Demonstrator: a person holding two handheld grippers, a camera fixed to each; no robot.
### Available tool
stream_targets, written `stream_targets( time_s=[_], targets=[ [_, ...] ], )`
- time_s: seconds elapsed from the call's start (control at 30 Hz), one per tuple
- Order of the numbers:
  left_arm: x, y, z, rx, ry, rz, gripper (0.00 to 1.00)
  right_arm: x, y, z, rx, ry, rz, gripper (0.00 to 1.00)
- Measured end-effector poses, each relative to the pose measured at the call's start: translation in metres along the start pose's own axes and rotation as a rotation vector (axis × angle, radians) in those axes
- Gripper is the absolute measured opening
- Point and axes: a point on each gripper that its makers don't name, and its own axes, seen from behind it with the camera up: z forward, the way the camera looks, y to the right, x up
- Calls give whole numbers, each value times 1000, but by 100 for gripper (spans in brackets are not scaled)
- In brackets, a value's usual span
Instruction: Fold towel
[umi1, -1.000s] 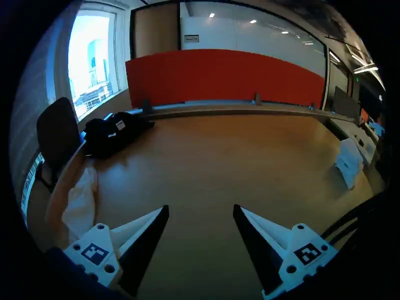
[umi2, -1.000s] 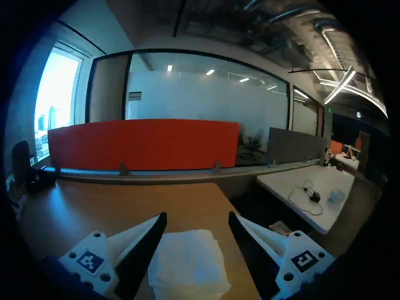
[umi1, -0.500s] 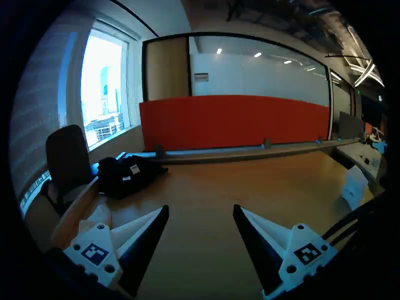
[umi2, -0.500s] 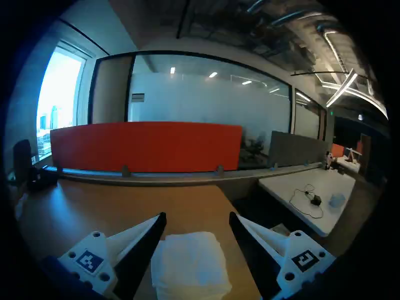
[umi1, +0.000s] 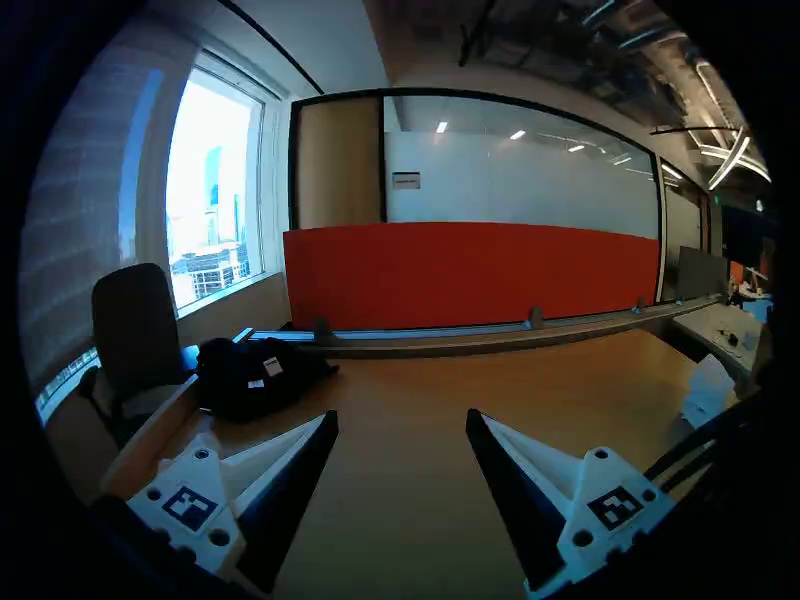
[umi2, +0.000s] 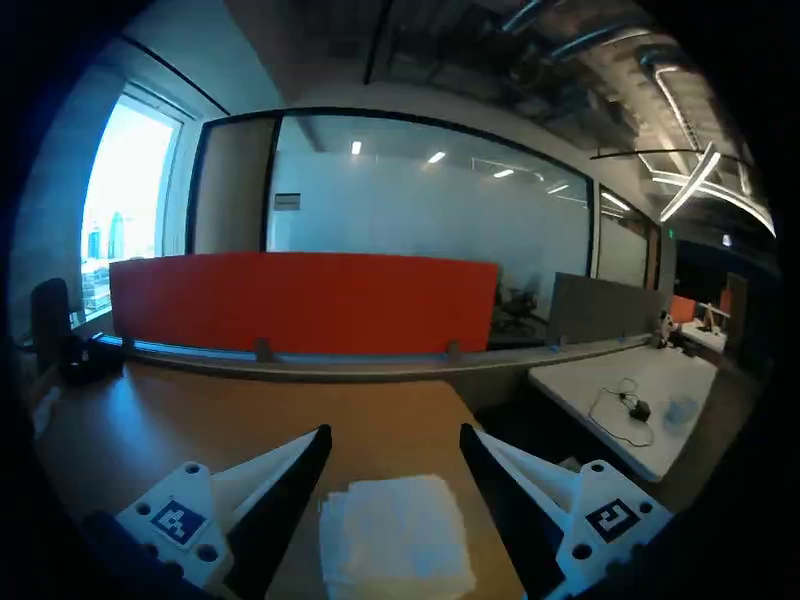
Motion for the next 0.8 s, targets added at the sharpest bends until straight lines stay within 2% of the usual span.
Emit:
stream_targets(
  time_s=[0.57,0.8],
  targets=[
    [12,-4,5,-14,29,-19,95,25,-92,6,126,53,-5,99],
    [14,-6,6,-16,36,-25,95,31,-126,7,167,60,12,99]
  ],
)
